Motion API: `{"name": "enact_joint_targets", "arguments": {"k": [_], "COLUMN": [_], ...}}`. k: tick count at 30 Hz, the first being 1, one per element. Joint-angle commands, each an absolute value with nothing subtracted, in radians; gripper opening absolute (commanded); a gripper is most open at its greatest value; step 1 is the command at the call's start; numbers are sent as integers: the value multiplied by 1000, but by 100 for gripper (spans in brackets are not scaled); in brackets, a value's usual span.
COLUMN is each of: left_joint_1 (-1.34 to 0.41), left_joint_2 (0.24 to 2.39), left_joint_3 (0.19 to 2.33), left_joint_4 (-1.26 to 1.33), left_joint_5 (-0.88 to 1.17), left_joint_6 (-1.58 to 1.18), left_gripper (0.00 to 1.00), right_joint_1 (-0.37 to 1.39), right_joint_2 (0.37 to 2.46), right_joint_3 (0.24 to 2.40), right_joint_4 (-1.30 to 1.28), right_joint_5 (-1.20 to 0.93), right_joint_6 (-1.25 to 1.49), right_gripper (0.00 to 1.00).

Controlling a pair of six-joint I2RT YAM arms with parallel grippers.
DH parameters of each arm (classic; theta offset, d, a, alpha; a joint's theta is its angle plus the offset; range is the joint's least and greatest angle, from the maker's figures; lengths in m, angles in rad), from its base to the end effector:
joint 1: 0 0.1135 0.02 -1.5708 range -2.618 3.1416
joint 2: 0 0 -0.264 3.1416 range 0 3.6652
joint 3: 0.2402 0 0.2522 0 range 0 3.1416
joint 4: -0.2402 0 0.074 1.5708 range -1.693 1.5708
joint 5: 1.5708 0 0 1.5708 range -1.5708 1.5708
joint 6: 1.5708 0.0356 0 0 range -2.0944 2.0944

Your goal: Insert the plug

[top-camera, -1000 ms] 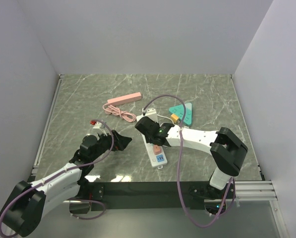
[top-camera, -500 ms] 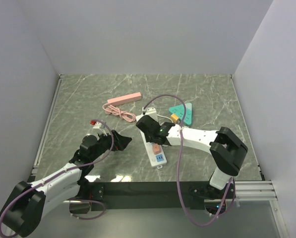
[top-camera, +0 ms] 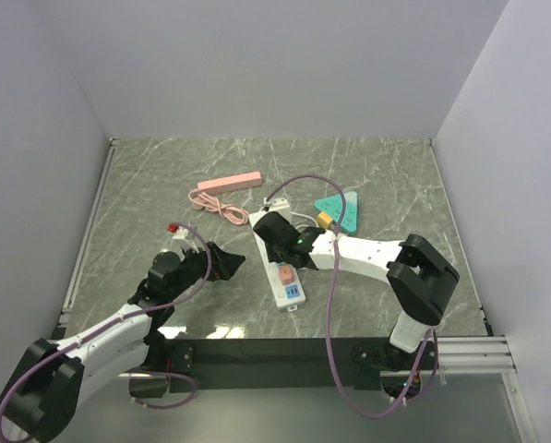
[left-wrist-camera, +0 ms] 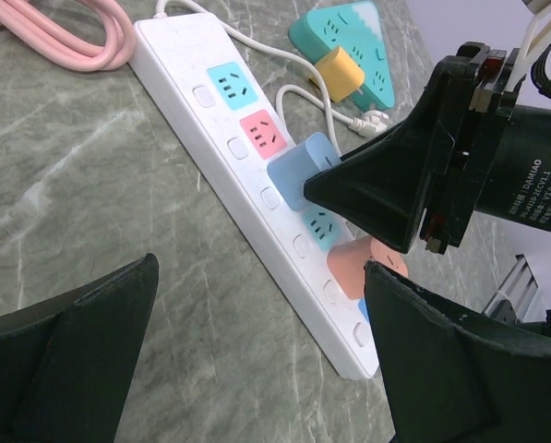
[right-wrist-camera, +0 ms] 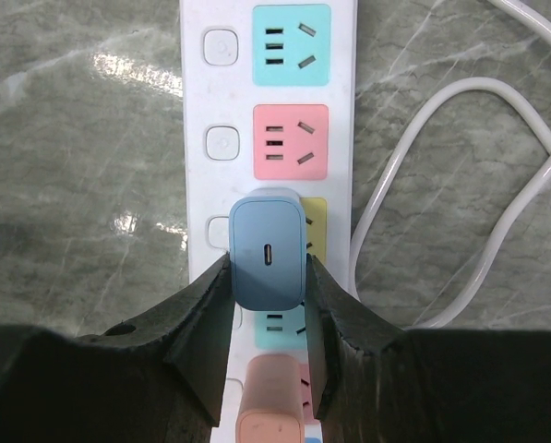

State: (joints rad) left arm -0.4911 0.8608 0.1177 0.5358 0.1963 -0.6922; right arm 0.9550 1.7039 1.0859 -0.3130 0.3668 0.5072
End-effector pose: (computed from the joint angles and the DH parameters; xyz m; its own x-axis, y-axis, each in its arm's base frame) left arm 0.1515 -0.0889 0.1697 -0.5423 -0.4198 -0.7277 0.3698 0.6585 -0.6555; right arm 0.2146 0.2812 0.1961 -0.7151 -0.2256 -0.6616 -0.3329 0.9422 0.0385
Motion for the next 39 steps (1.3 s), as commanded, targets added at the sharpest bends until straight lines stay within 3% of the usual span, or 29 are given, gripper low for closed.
{"name": "enact_joint_targets", "arguments": {"k": [1,7,10,12,16,19,21,22,23,33,39], "left_joint_1": [-486,-486,-486,-486,-486,-486,-486,-486,-486,-486,-486], "left_joint_2": [848,847,839,831,812,796,782,781,773,752,765], "left_joint_3": [112,117,120,120,123,127,126,127,129,130,133], "left_joint_4": [560,551,540,532,514,496,489,483,480,460,462], "left_joint_5": [193,190,184,179,169,164,160,156,155,140,138], "left_joint_6": [-676,-675,-672,-670,-669,-666,-664,-663,-663,-655,-653], "left_gripper": [99,100,99,99,99,99,99,99,100,99,99], "right_joint_1": [960,957,954,953,934,920,916,911,911,795,669], "right_joint_2": [1796,1747,1715,1686,1635,1608,1580,1571,1551,1322,1347], "right_joint_3": [1022,1068,1094,1107,1124,1132,1131,1126,1124,1051,1121], "right_joint_4": [-422,-449,-462,-463,-449,-448,-431,-423,-420,-385,-469], "right_joint_5": [189,232,259,265,282,294,299,299,304,359,366], "right_joint_6": [531,515,505,500,476,460,443,442,437,396,335], "right_gripper": [0,0,9,23,39,72,79,92,95,96,89]}}
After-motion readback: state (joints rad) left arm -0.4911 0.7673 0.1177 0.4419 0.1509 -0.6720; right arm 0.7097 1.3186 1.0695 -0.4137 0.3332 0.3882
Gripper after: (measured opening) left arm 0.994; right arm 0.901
